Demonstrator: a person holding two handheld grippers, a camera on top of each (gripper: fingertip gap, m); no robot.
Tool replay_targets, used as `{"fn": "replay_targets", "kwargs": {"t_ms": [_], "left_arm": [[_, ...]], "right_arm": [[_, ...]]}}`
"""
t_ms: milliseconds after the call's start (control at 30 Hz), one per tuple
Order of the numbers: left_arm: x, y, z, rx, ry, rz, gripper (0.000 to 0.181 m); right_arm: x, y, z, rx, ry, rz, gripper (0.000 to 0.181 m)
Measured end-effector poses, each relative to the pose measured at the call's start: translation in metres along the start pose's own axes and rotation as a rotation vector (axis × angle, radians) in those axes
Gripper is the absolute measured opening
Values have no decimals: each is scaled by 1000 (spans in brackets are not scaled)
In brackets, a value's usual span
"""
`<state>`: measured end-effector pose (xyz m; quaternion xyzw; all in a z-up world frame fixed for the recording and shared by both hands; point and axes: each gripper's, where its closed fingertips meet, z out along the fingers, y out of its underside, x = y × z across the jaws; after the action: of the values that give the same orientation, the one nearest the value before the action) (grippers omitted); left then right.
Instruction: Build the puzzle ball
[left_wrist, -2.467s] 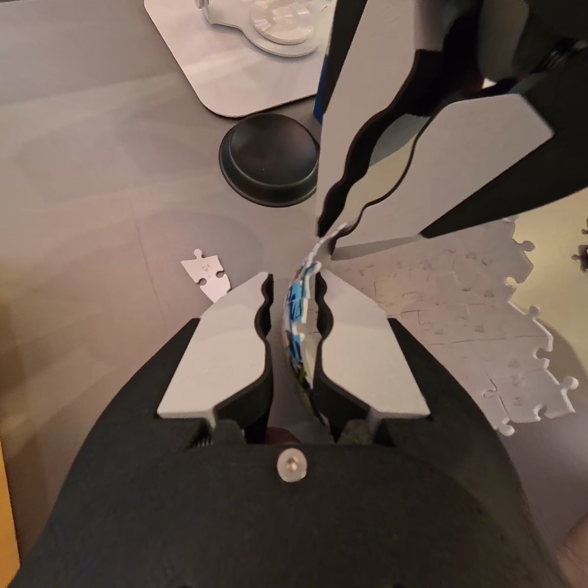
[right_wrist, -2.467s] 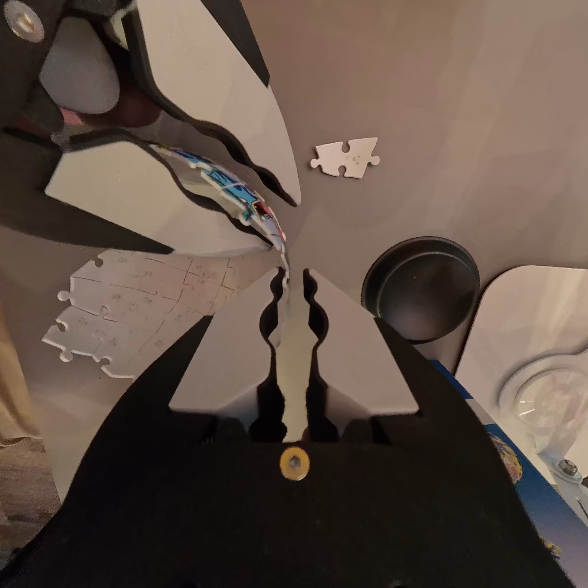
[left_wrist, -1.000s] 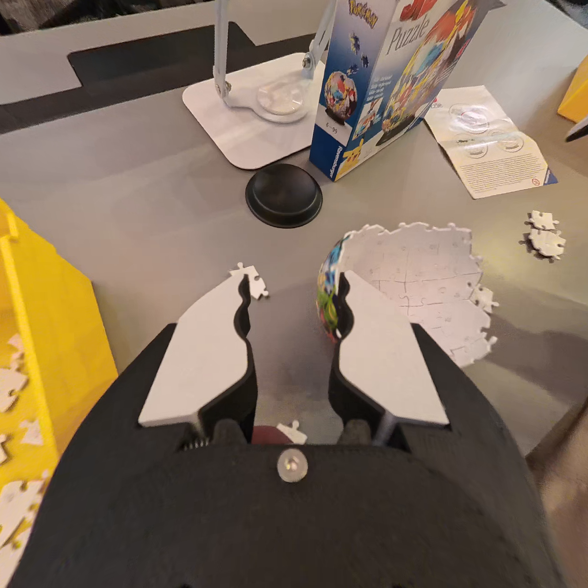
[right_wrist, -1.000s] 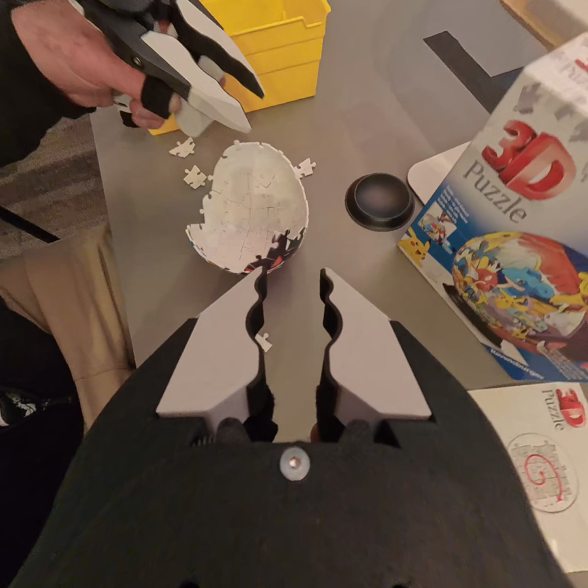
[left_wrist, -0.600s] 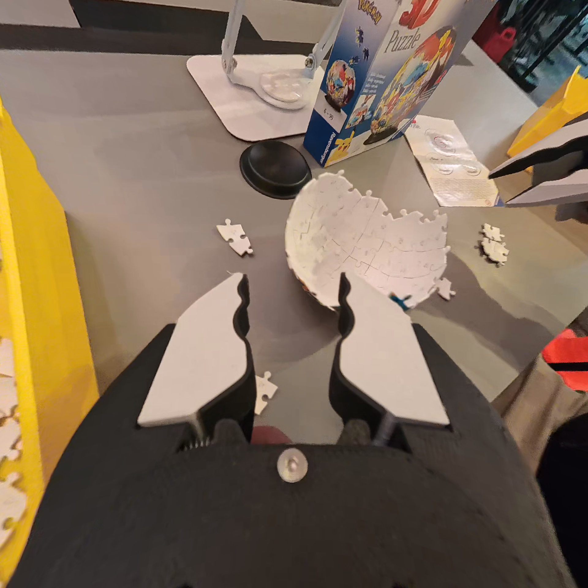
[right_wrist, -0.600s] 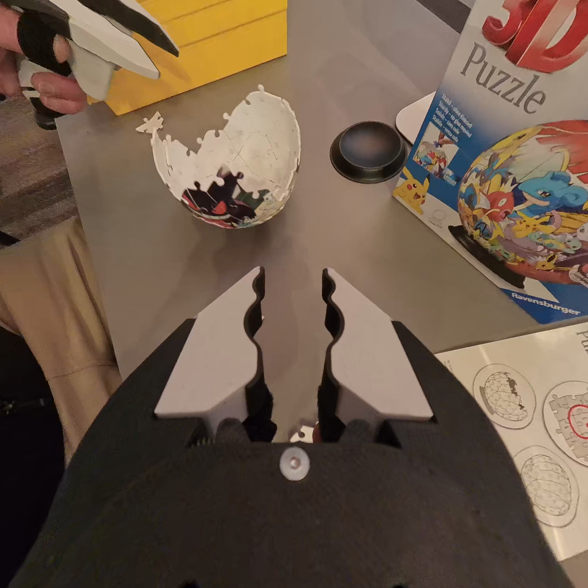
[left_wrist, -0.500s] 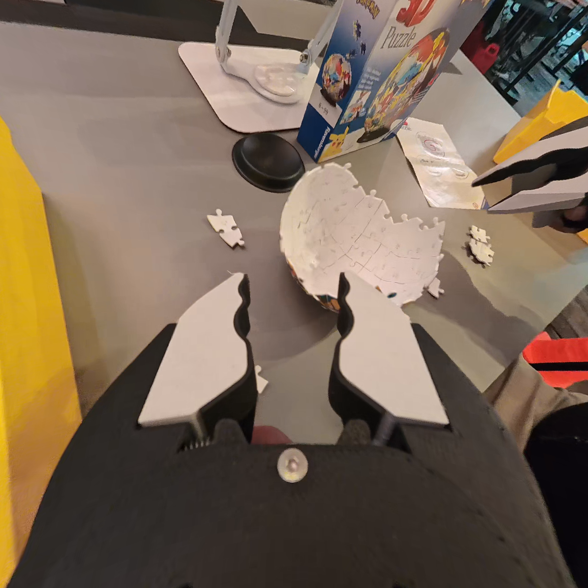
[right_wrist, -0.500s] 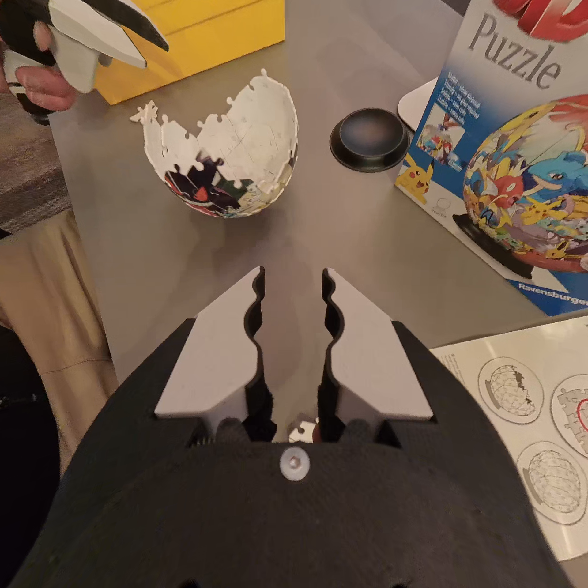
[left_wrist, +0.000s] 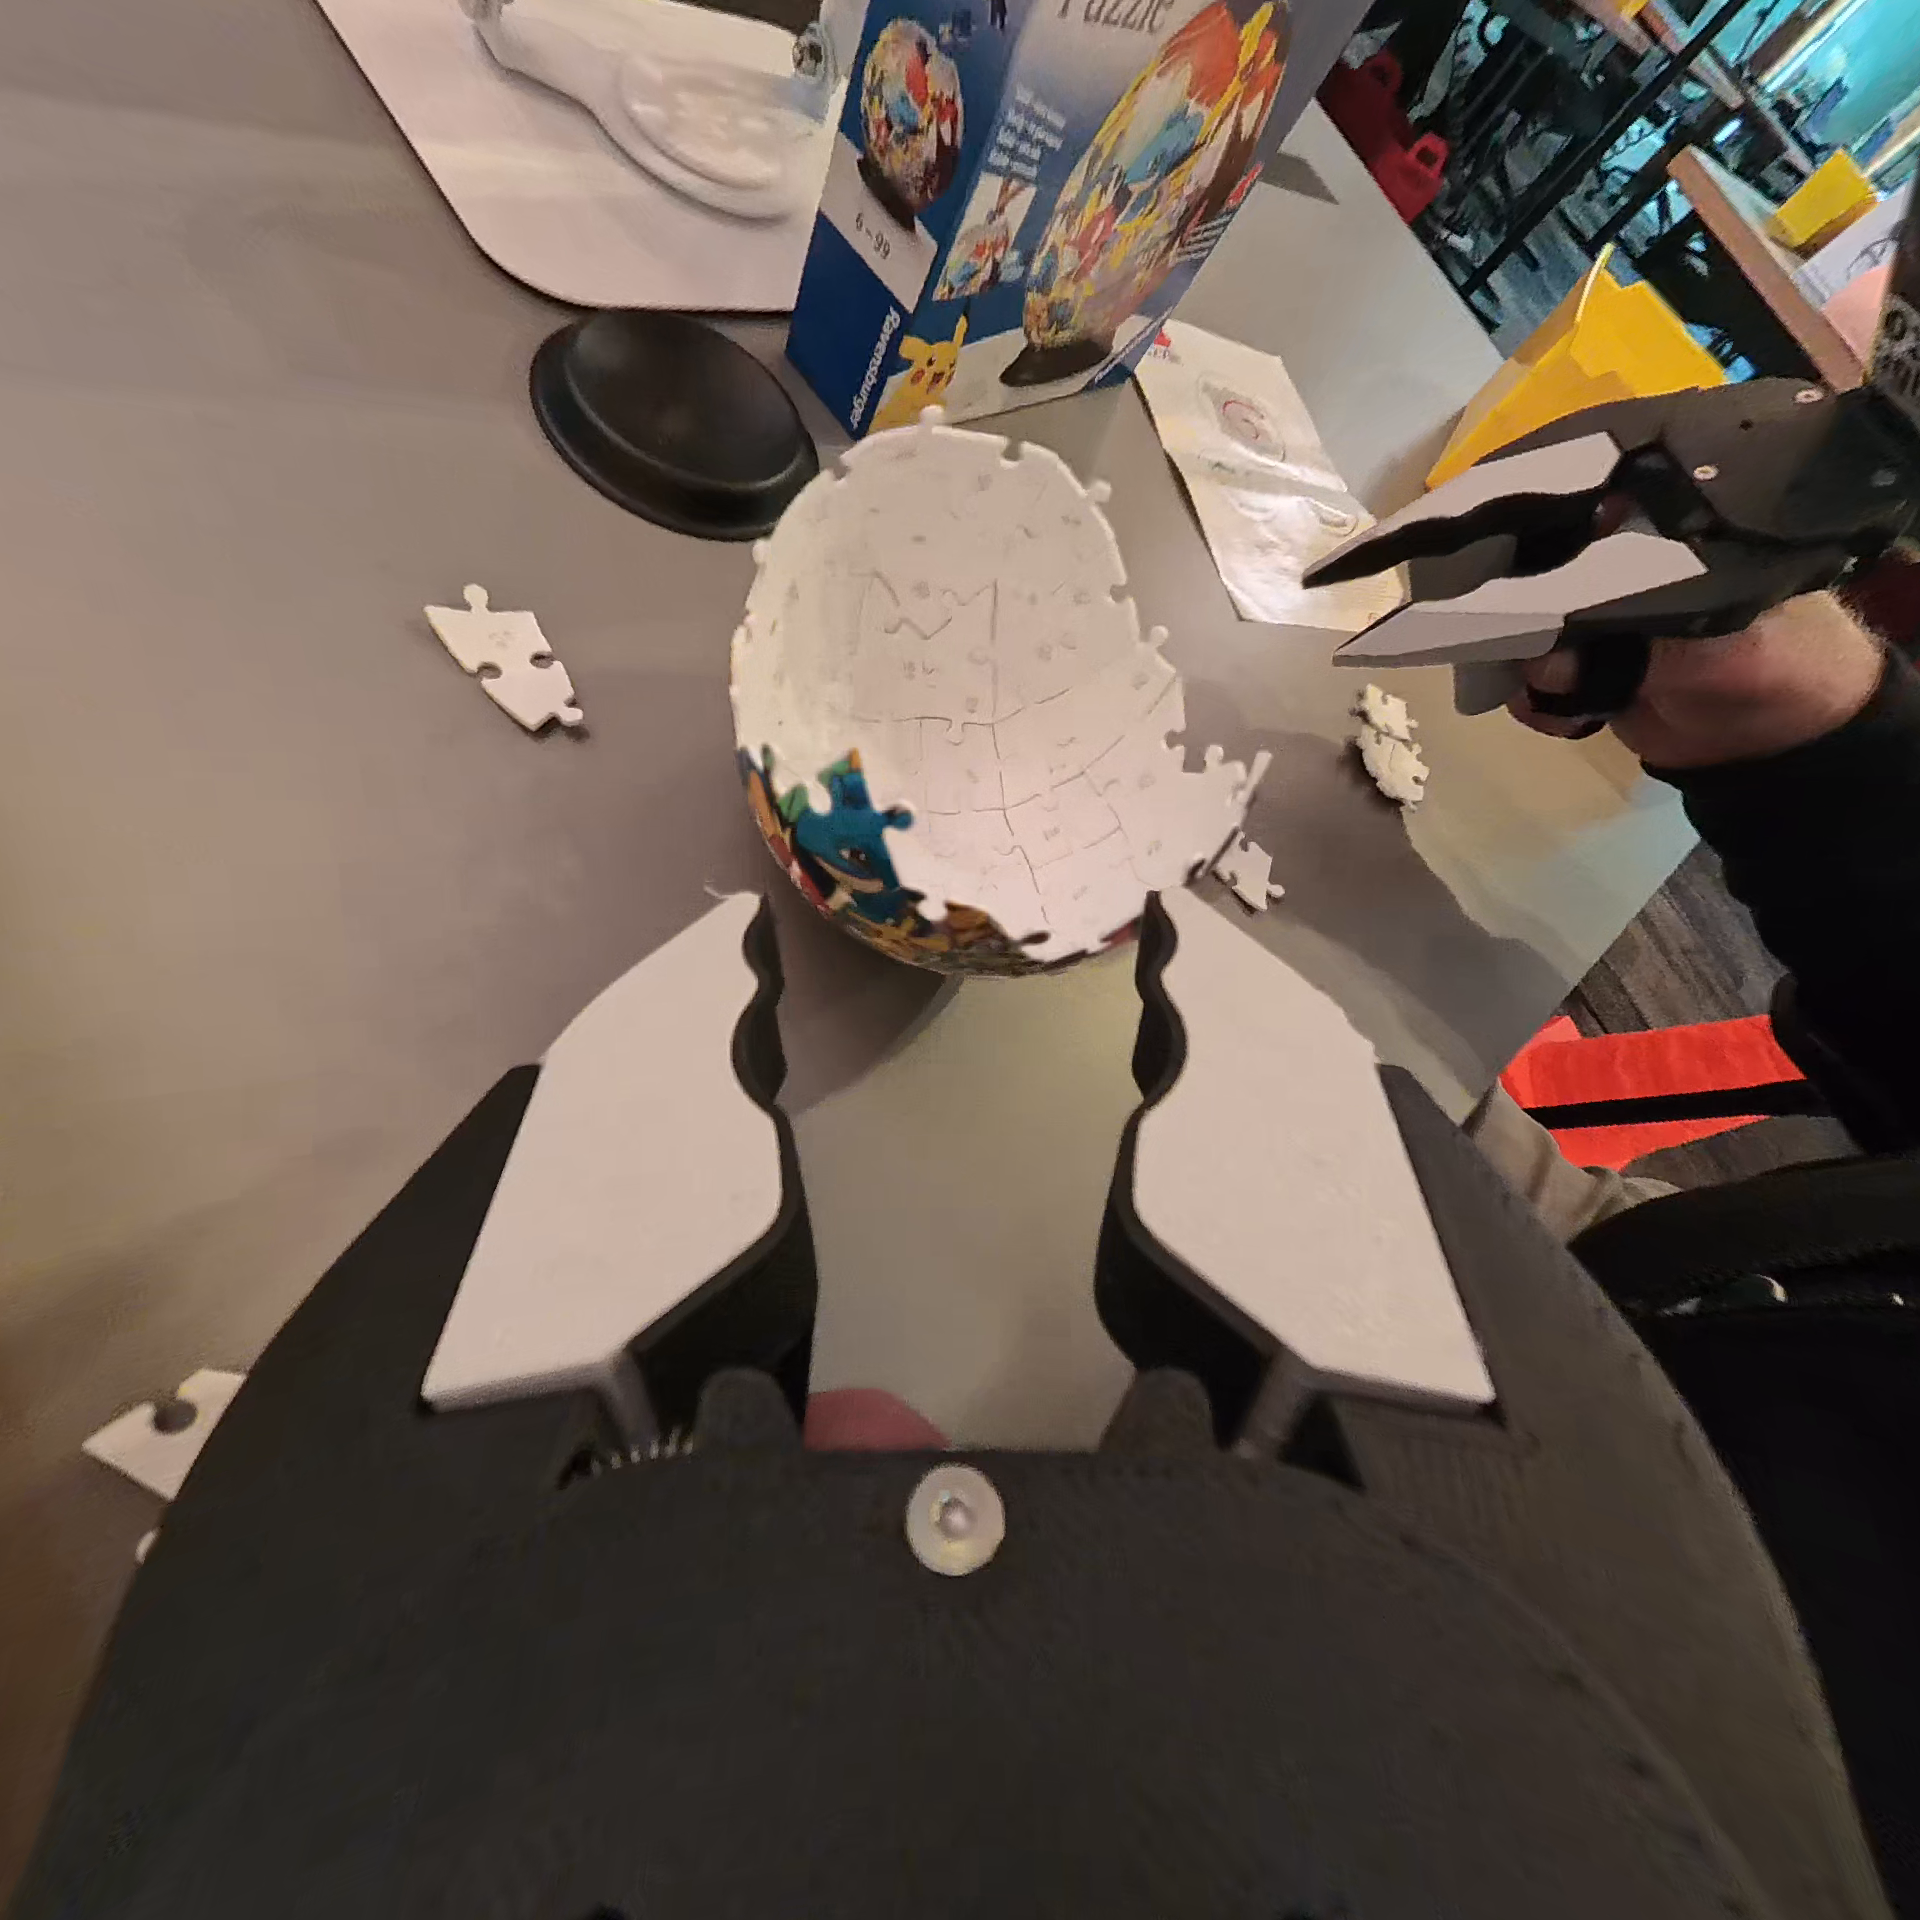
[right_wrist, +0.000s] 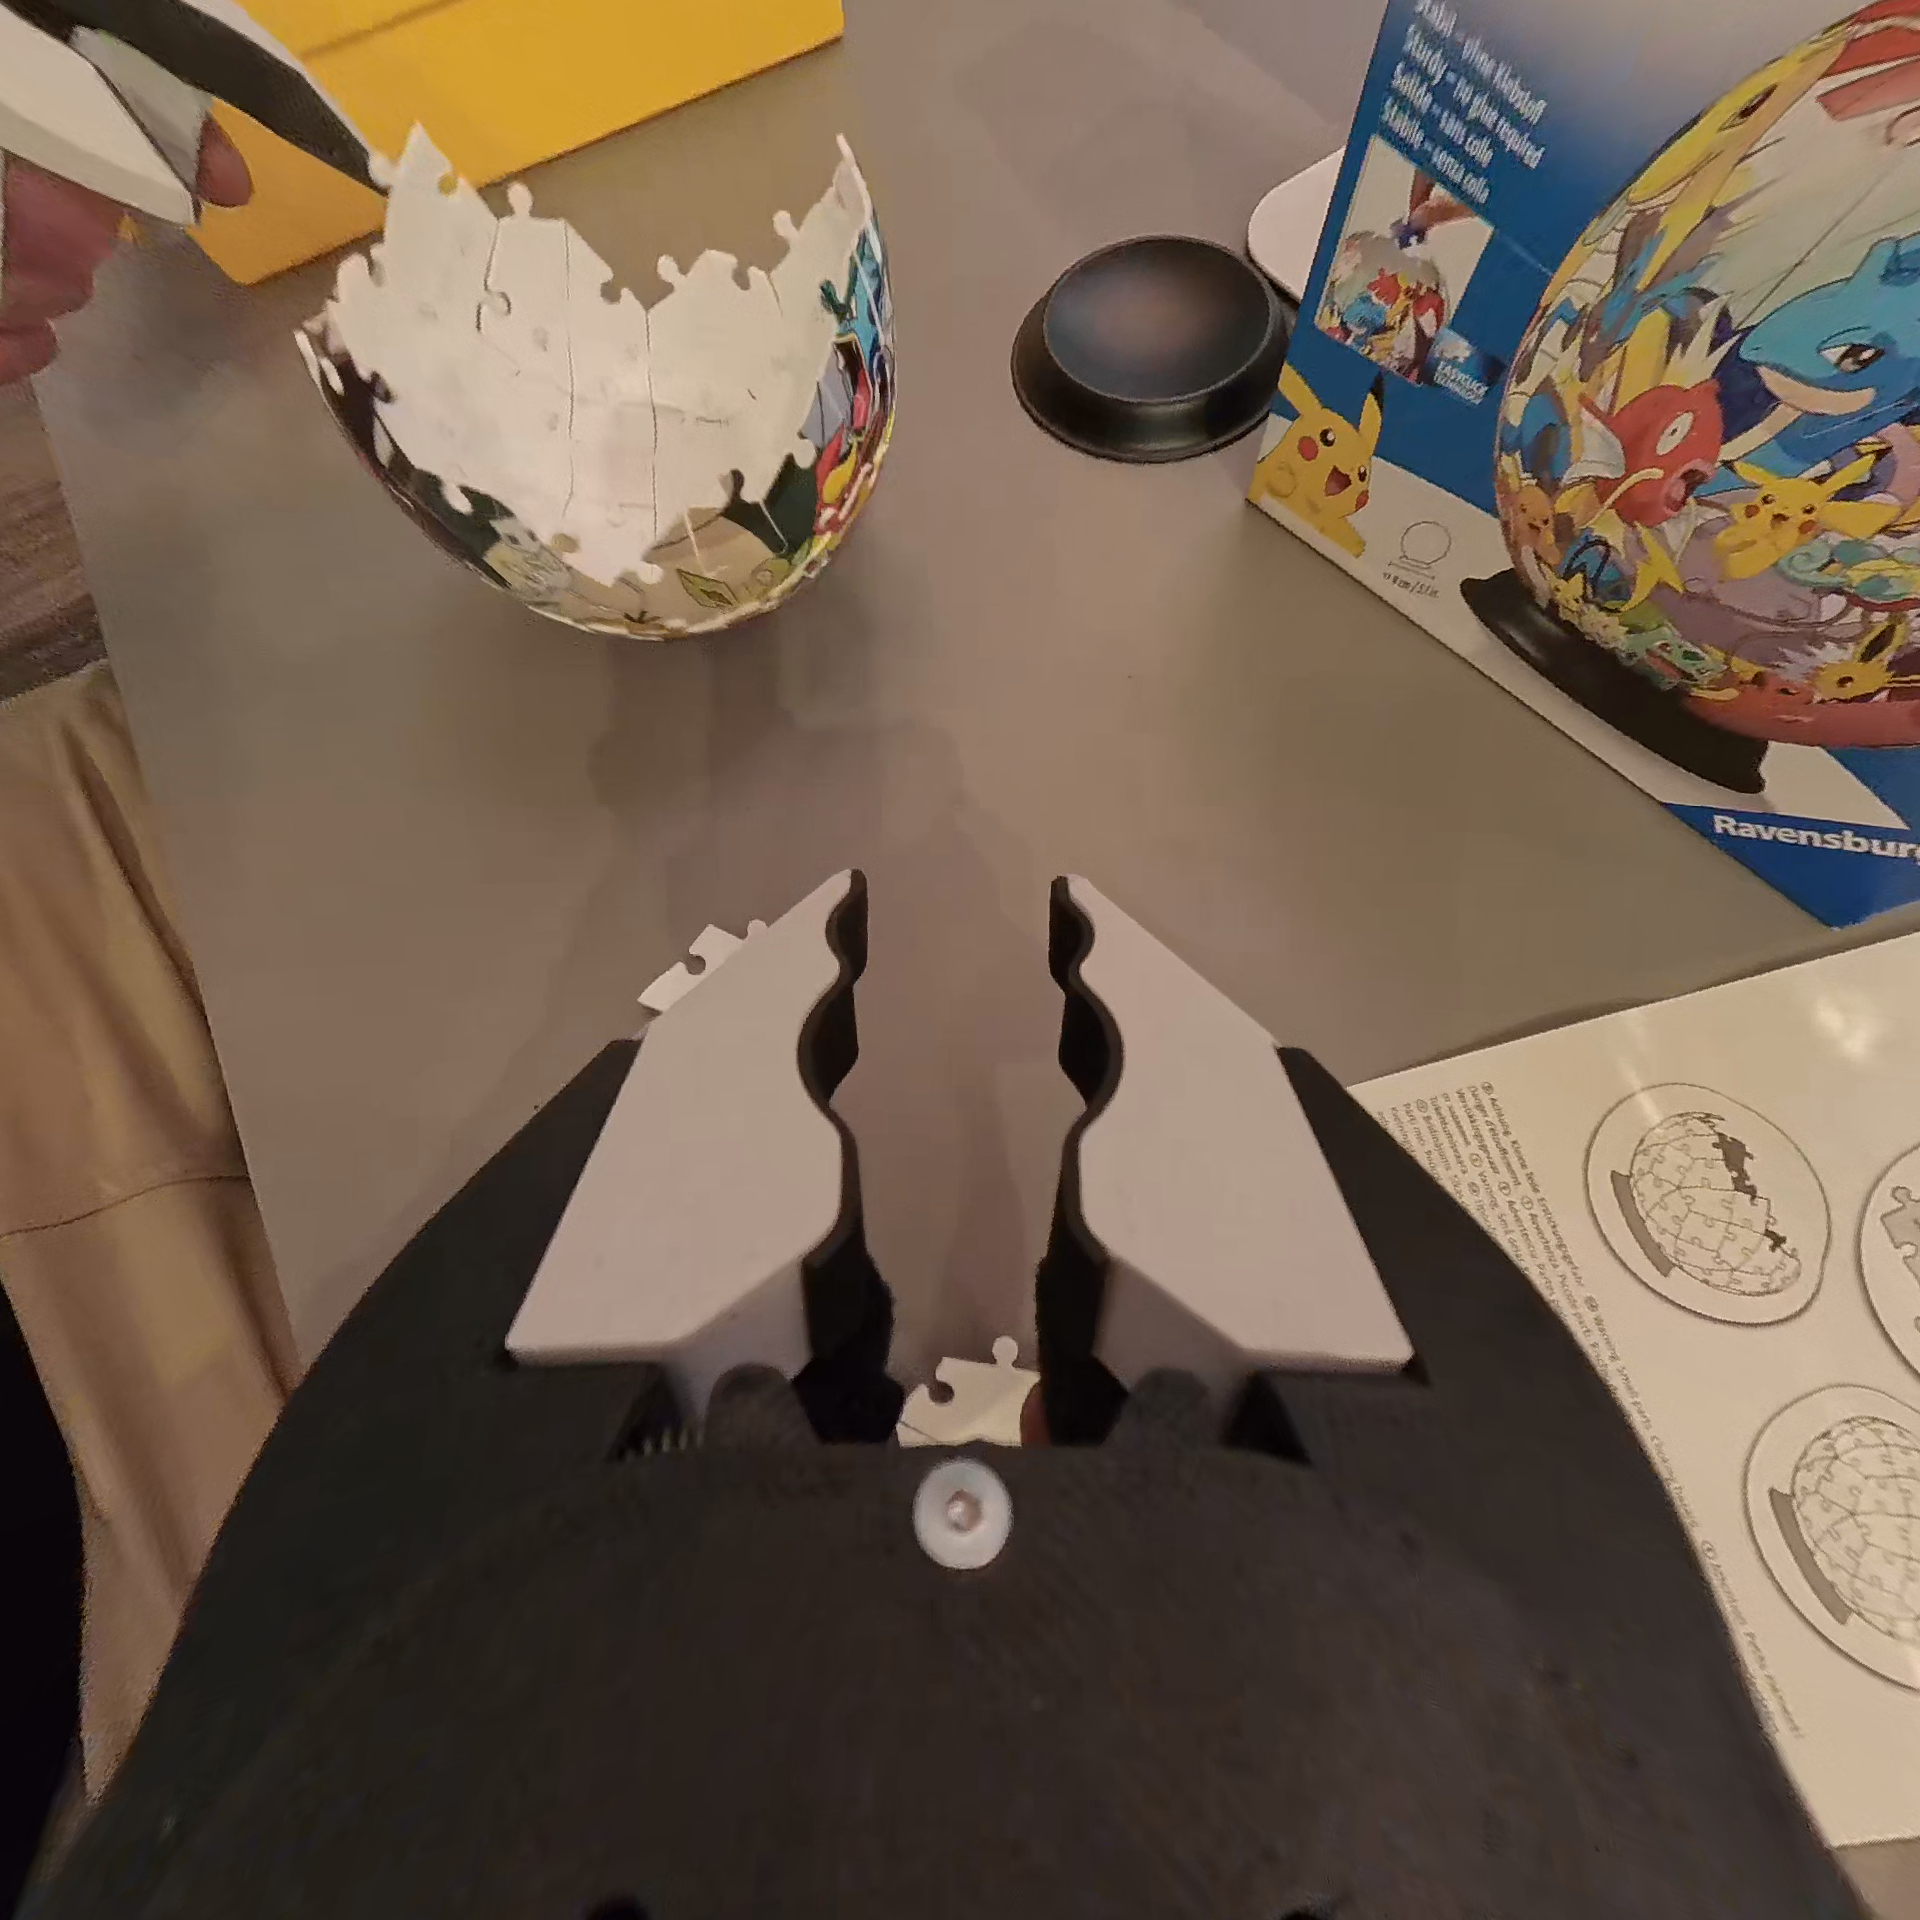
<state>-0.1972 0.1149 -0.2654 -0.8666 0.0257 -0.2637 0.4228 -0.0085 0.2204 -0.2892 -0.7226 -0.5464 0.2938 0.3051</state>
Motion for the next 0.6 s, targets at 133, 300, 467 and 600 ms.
{"fn": "replay_targets", "kwargs": {"t_ms": [133,300,467,600], "left_arm": [[-5,1,7,8,-36,-45,66],[-10,-6,7,68,-11,-140,67],[-18,-9,7,80,-55,-123,66],[-24,-7,8,77,-72,-124,61]], "right_arm": [[0,3,5,-11,3,-7,34],[-1,0,7,-1,8,-8,34],[-2,1,11,-6,9,-14,34],[-1,-1,11,2,12,-13,34]]}}
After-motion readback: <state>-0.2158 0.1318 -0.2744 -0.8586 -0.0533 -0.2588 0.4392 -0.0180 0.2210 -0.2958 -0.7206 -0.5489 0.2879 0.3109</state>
